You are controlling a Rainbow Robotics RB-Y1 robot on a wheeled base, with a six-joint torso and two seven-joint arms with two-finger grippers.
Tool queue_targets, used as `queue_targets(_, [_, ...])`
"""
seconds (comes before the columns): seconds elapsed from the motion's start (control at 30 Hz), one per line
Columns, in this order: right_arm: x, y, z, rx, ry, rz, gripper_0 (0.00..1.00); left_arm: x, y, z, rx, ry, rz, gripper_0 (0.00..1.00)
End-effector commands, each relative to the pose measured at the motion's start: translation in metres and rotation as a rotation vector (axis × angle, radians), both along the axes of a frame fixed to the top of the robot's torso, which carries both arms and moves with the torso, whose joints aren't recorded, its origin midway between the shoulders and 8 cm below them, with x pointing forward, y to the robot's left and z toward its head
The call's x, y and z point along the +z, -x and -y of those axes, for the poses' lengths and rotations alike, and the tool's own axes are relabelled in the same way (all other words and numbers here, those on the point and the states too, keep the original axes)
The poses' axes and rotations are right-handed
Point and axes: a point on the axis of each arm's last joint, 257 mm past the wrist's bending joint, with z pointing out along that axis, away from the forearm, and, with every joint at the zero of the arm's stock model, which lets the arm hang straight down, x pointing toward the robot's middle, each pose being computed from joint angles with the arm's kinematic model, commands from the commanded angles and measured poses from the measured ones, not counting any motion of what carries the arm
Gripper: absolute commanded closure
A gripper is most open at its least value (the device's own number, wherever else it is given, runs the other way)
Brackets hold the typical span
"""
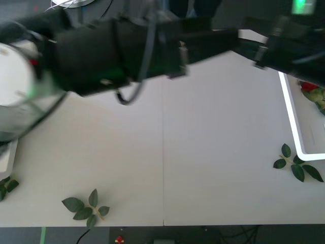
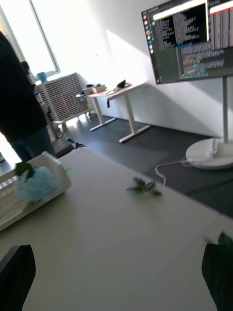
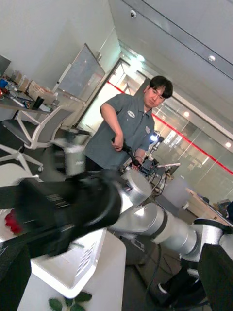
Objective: Place the red flowers into the right box and the blue flowers into the left box. If a person shows an open palm, hand one flower to the person first, then continue sorting.
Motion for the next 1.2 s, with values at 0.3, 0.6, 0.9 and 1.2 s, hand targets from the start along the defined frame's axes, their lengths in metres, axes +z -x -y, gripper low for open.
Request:
queue_targets(0.3, [-0.006, 0.117, 0.050, 0.171, 0.076, -0.227, 0.00, 0.001, -0.001, -0.105, 0.085, -0.287, 0.043, 0.00])
queue_targets(0.6, [-0.011, 0.149, 0.056, 0.240, 0.131, -0.240, 0.00, -0.095, -0.030, -0.175, 0.191, -0.527, -0.087, 0.00])
queue_targets(0.9, [-0.014, 0.153, 0.054, 0.245, 0.140, -0.230, 0.00, -0.178, -0.078, -0.243, 0.228, -0.711, -0.095, 0.00])
queue_targets(1.2, [-0.014, 0.153, 0.054, 0.245, 0.140, -0.230, 0.00, -0.182, -0.104, -0.273, 0.278, -0.762, 0.030, 0.00])
